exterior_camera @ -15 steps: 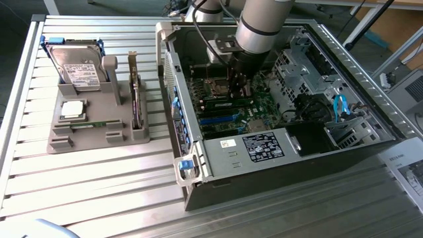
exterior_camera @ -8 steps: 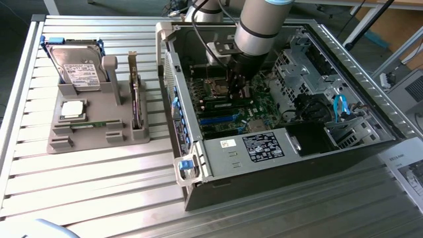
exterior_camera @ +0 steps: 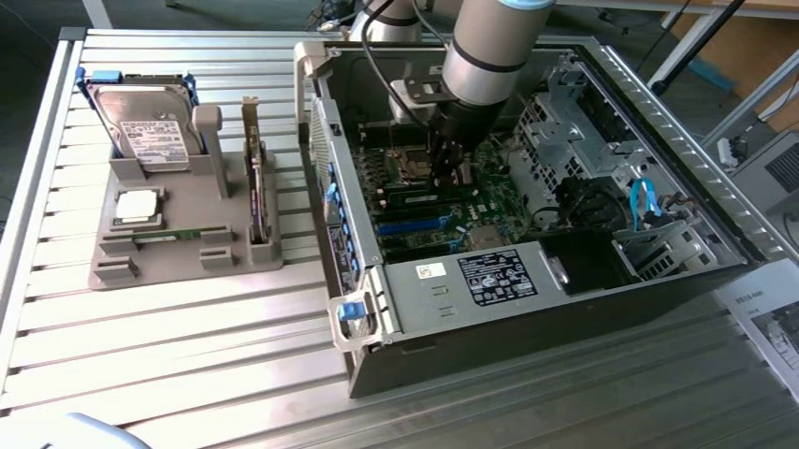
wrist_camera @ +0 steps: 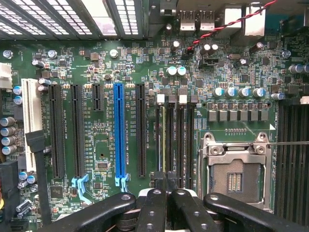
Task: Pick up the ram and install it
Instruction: 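Press down the ram until it locks into place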
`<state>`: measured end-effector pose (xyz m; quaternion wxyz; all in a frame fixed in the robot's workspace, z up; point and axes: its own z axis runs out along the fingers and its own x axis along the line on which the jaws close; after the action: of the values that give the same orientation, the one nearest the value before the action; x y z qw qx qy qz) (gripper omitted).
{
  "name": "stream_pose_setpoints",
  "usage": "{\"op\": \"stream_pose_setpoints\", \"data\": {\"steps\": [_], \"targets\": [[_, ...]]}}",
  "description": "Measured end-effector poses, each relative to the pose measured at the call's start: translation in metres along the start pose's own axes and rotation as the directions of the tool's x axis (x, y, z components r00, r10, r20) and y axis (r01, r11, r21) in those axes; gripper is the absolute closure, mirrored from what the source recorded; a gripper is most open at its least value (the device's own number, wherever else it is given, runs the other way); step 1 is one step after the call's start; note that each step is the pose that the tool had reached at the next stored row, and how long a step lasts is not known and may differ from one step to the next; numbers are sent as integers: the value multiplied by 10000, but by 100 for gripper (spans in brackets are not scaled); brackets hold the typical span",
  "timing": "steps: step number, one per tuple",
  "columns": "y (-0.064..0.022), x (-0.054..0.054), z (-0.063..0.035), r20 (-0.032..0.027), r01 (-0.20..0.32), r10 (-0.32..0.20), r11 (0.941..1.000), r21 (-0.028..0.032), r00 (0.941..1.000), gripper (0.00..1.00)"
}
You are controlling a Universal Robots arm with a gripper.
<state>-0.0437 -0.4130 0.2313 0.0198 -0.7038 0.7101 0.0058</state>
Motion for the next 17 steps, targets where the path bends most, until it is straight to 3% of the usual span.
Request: {"op": "stream_pose_setpoints", "data": {"steps": [9,17], "targets": [[1,1,2,25,2,-2,10000,21,10000,90],[-1,-3,-87,23,1,-1,10000,21,10000,90]]}}
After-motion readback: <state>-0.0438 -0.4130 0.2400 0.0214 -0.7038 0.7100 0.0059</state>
